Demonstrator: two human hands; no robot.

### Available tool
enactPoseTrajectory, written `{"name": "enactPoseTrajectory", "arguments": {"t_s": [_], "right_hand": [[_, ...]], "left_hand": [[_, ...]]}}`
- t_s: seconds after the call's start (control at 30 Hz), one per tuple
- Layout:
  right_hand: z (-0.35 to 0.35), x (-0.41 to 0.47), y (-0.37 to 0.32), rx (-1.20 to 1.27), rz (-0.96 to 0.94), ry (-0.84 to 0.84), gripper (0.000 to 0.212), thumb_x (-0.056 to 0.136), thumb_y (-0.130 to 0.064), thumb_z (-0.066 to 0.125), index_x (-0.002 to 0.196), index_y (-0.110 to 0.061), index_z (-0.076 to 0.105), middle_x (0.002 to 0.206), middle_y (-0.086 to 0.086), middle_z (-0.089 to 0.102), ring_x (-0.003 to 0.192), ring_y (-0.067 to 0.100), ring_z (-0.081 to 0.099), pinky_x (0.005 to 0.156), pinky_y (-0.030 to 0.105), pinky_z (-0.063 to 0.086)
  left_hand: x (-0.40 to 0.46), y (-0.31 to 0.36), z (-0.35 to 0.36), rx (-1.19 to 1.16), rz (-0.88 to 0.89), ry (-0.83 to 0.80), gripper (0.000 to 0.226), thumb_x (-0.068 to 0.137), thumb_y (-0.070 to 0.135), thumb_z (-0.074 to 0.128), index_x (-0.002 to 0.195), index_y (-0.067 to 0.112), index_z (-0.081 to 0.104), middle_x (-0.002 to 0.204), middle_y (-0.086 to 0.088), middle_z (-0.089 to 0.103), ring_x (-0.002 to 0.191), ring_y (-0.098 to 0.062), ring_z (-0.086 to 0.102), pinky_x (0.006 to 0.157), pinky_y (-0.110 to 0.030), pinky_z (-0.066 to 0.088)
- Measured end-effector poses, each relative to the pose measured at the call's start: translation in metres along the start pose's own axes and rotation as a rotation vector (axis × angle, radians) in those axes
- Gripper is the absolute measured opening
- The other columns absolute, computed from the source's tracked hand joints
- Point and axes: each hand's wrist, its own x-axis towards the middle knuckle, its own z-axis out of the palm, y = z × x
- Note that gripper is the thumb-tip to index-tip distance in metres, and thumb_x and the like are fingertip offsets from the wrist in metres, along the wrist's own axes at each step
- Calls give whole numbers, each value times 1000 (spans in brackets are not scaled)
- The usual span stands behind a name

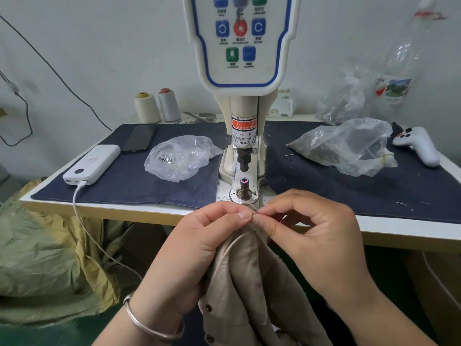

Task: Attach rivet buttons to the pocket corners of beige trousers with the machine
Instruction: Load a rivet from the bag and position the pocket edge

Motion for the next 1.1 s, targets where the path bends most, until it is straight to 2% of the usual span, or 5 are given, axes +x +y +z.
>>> {"name": "enactPoseTrajectory", "arguments": {"t_s": [0.2,0.43,0.57,0.77,1.1], "right_hand": [[9,-14,-6,329,487,62,6,73,-18,78,68,-17,76,61,1,70,52,8,60,48,18,45],[11,-14,-4,616,861,-114,25,54,-32,75,63,-8,75,62,9,63,46,10,46,37,18,27],[8,-11,0,670,901,-167,20,55,-27,74,60,-8,73,60,9,60,46,10,45,36,17,26],[7,-7,8,636,876,-209,19,62,-19,74,67,-1,72,57,8,57,46,10,45,38,17,27],[25,22,29,654,937,-11,24,82,-9,66,58,-9,69,57,6,61,41,11,49,34,17,28]], "left_hand": [[-4,-17,4,34,91,92,16,70,18,85,80,11,76,81,-17,74,70,-19,69,61,-24,56],[-10,-35,3,216,268,218,16,74,28,76,85,16,77,83,-16,76,80,-25,72,80,-37,57],[-11,-39,6,400,431,259,8,76,25,75,82,27,79,80,-3,77,80,-14,73,77,-22,56],[-11,-40,7,395,469,261,10,73,26,81,83,27,80,82,-2,78,82,-14,74,76,-20,55],[-7,-36,-4,336,452,321,13,71,21,76,81,27,81,86,0,78,84,-7,72,74,-11,51]]}}
